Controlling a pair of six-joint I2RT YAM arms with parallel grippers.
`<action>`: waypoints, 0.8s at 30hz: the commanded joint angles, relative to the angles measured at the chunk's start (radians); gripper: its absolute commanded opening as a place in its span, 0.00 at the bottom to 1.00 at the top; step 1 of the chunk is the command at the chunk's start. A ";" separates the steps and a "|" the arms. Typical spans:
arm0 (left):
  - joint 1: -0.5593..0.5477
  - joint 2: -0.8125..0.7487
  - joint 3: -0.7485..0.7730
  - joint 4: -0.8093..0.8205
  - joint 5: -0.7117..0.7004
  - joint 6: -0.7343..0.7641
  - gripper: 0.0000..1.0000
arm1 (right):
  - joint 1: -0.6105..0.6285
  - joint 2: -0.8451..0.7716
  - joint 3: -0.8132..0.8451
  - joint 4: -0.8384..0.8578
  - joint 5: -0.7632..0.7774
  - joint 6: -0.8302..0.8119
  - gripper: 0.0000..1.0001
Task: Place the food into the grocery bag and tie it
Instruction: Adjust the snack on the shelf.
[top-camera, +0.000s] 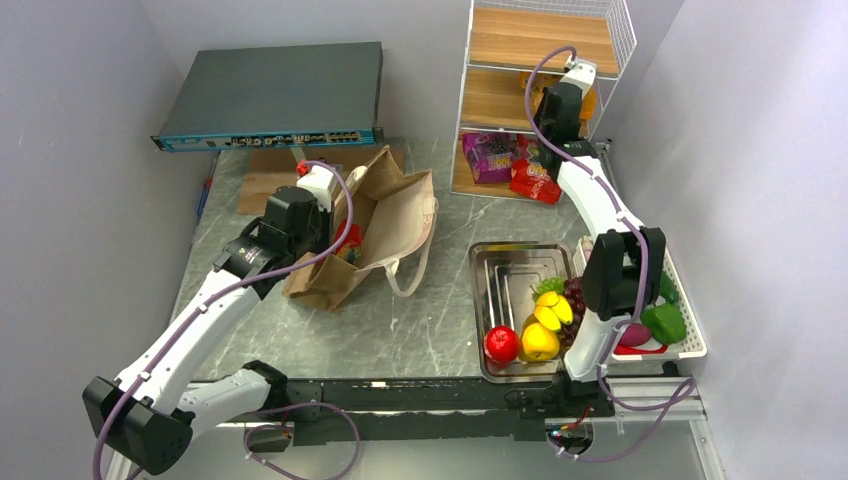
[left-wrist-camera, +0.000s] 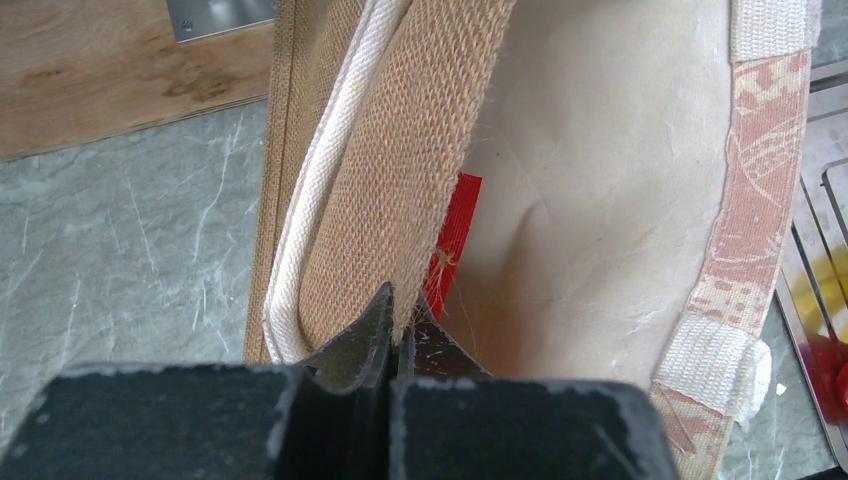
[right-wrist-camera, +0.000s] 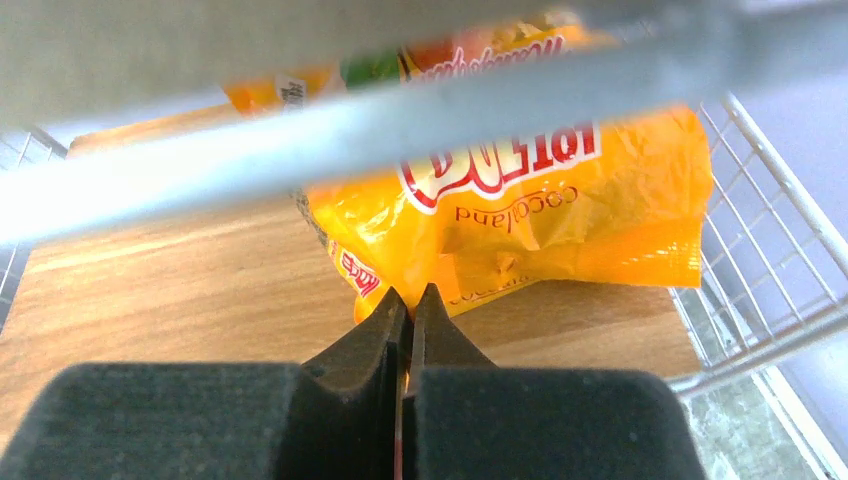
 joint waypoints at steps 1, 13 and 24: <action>-0.003 0.002 0.036 0.018 0.000 0.011 0.00 | -0.010 -0.107 -0.052 0.005 0.007 0.015 0.00; -0.006 0.006 0.035 0.016 -0.002 0.011 0.00 | 0.042 -0.338 -0.269 -0.051 -0.110 0.119 0.00; -0.009 0.003 0.037 0.015 0.003 0.012 0.00 | 0.042 -0.325 -0.245 -0.144 -0.170 0.100 0.72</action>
